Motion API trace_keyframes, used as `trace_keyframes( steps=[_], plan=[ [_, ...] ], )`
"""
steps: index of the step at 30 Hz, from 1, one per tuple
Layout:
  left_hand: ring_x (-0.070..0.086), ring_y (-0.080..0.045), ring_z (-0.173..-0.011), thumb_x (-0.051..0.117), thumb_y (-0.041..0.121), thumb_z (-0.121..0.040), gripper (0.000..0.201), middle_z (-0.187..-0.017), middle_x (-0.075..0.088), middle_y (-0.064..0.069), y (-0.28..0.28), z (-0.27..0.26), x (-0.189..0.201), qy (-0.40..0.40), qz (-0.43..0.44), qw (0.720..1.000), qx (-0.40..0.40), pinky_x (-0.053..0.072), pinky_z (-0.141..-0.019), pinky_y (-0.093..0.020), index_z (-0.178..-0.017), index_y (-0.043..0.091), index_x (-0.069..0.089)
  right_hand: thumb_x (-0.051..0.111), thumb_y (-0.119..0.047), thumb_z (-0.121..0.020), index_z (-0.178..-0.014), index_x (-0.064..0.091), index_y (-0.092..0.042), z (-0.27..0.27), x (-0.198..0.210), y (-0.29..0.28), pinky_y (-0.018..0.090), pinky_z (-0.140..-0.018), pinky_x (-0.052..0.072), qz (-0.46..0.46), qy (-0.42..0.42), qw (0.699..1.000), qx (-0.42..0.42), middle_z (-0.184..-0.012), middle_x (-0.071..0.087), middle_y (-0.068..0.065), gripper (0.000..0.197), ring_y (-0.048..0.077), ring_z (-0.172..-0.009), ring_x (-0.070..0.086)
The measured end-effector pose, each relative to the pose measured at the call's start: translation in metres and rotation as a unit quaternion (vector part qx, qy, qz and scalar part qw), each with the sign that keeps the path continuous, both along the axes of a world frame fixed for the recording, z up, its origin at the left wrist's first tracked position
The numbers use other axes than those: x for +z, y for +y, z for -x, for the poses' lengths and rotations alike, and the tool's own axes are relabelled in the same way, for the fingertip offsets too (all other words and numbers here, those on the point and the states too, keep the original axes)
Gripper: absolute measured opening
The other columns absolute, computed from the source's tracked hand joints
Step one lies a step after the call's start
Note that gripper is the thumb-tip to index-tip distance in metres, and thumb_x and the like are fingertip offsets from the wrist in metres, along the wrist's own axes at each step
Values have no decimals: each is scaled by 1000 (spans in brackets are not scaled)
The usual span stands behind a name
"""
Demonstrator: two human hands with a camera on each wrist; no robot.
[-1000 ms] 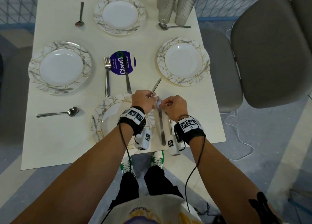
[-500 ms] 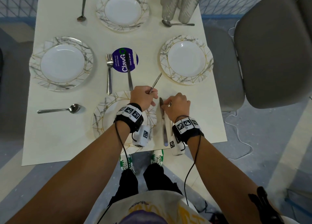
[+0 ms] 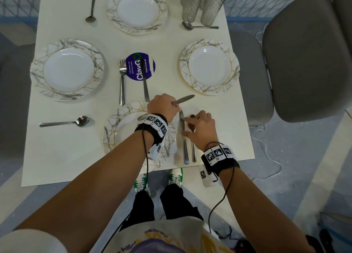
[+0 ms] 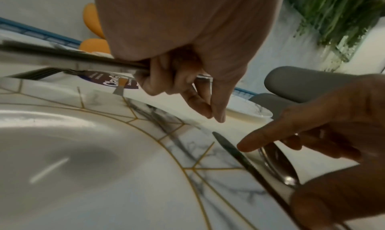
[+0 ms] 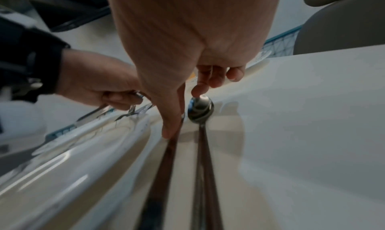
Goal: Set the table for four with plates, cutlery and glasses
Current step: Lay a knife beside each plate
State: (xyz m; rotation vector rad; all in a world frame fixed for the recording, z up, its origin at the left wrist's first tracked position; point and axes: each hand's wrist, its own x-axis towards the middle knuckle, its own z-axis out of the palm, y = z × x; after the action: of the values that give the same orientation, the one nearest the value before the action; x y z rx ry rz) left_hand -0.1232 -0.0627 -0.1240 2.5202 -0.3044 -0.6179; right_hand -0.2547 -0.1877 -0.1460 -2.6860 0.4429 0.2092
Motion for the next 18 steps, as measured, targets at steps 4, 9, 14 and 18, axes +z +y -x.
trace_keyframes(
  steps=[4,9,14,18],
  plan=[
    [69,-25,-82,75,40,-83,16,-83,74,1,-6,-2,-4,-3,-40,998,-44,57,-72,-33,-84,24,78,76,-50,-78,-130,63,-39,4,-1,0,41,-87,42,41,16,998,32,-107,47,4,55,27,-100,44],
    [67,-26,-78,77,37,-82,16,-80,71,2,-9,0,-10,-45,-50,995,-72,53,-67,-31,-79,22,73,77,-51,-77,-130,63,-41,5,-2,-2,40,-87,41,28,11,999,32,-106,46,3,56,26,-99,44],
    [67,-24,-77,78,40,-82,20,-79,71,3,-8,0,-12,-45,-47,996,-66,57,-71,-34,-81,21,72,75,-37,-84,-124,68,-31,6,-2,-7,36,-84,44,-52,-80,995,-13,-104,50,4,41,24,-95,50],
    [68,-21,-77,79,42,-81,20,-81,72,5,-6,1,-13,-34,-33,998,-49,59,-73,-36,-82,23,72,71,-15,-87,-121,64,-17,5,-3,-18,34,-93,45,-107,-111,981,-115,-107,52,2,35,20,-99,51]
  ],
)
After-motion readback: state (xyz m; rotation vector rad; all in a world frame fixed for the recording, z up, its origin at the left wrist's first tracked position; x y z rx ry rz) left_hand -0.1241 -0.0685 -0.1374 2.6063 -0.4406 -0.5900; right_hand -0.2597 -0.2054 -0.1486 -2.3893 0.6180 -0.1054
